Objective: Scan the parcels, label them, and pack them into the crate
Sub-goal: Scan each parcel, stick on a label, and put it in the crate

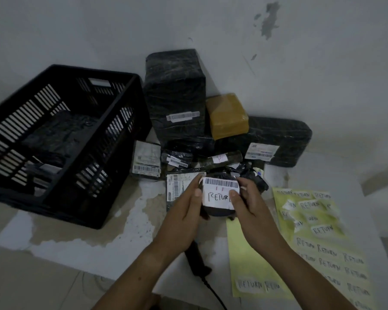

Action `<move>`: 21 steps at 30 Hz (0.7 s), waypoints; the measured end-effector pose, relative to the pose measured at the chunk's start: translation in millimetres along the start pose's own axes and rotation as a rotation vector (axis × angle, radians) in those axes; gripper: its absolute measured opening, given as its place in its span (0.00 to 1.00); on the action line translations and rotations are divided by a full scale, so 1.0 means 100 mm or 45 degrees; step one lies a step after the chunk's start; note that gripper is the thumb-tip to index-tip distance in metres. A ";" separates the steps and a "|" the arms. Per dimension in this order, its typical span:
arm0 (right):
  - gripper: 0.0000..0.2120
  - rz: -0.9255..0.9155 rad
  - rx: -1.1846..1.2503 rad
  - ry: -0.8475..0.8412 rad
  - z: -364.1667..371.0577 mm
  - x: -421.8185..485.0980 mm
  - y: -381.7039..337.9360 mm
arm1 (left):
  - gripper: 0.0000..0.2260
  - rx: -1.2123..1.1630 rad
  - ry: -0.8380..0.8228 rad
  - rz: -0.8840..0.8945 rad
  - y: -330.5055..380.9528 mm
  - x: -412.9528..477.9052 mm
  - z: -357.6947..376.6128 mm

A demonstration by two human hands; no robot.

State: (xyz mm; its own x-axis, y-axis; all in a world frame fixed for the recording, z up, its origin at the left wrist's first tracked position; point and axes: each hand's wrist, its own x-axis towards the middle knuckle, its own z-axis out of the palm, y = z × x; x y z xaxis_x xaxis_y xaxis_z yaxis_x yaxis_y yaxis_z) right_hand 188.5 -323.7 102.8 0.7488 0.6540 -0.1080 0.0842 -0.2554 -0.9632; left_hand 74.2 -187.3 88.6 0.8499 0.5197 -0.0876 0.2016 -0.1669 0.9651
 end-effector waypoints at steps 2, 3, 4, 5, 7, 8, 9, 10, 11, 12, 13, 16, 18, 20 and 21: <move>0.10 0.010 0.015 0.047 0.15 0.10 -0.10 | 0.24 0.215 0.011 0.158 0.10 0.04 -0.35; 0.10 0.025 0.026 0.070 0.24 0.16 -0.16 | 0.23 0.337 0.024 0.250 0.15 0.06 -0.56; 0.10 0.043 0.035 0.094 0.32 0.23 -0.21 | 0.21 0.466 0.039 0.343 0.18 0.07 -0.80; 0.10 0.059 0.048 0.114 0.41 0.29 -0.26 | 0.19 0.595 0.057 0.430 0.20 0.08 -1.06; 0.08 0.070 0.115 0.121 0.61 0.43 -0.38 | 0.16 0.838 0.125 0.538 0.15 0.09 -1.63; 0.07 0.073 0.153 0.114 0.73 0.51 -0.46 | 0.15 0.920 0.169 0.547 0.09 0.08 -1.94; 0.07 0.075 0.183 0.105 0.86 0.59 -0.54 | 0.14 0.970 0.206 0.537 0.03 0.07 -2.24; 0.07 0.080 0.208 0.097 0.99 0.67 -0.61 | 0.14 1.011 0.230 0.515 -0.05 0.05 -2.53; 0.07 0.084 0.230 0.084 1.13 0.76 -0.69 | 0.13 1.059 0.246 0.488 -0.15 0.03 -2.81; 0.08 0.084 0.238 0.068 1.28 0.84 -0.77 | 0.13 1.115 0.254 0.455 -0.25 0.02 -3.07; 0.08 0.077 0.233 0.049 1.42 0.92 -0.84 | 0.14 1.173 0.246 0.417 -0.36 0.01 -3.31; 0.09 0.021 0.156 -0.006 1.88 1.14 -1.08 | 0.16 1.363 0.163 0.360 -0.68 -0.04 -3.93; 0.10 -0.057 0.083 -0.058 2.18 1.29 -1.28 | 0.14 1.446 0.150 0.413 -0.80 -0.09 -4.22; 0.10 -0.143 0.015 -0.114 2.48 1.45 -1.47 | 0.12 1.442 0.154 0.523 -0.87 -0.11 -4.39; 0.10 -0.191 -0.026 -0.133 2.63 1.53 -1.57 | 0.14 1.434 0.150 0.573 -0.90 -0.10 -4.44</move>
State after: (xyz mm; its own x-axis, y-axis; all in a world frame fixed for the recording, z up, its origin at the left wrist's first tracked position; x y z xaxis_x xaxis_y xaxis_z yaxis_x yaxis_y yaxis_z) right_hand 117.3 3.5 172.3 0.6545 0.7560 0.0104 0.2040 -0.1633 -0.9653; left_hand -168.4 194.3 111.8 0.9151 0.2911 0.2792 0.2598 -0.9548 0.1442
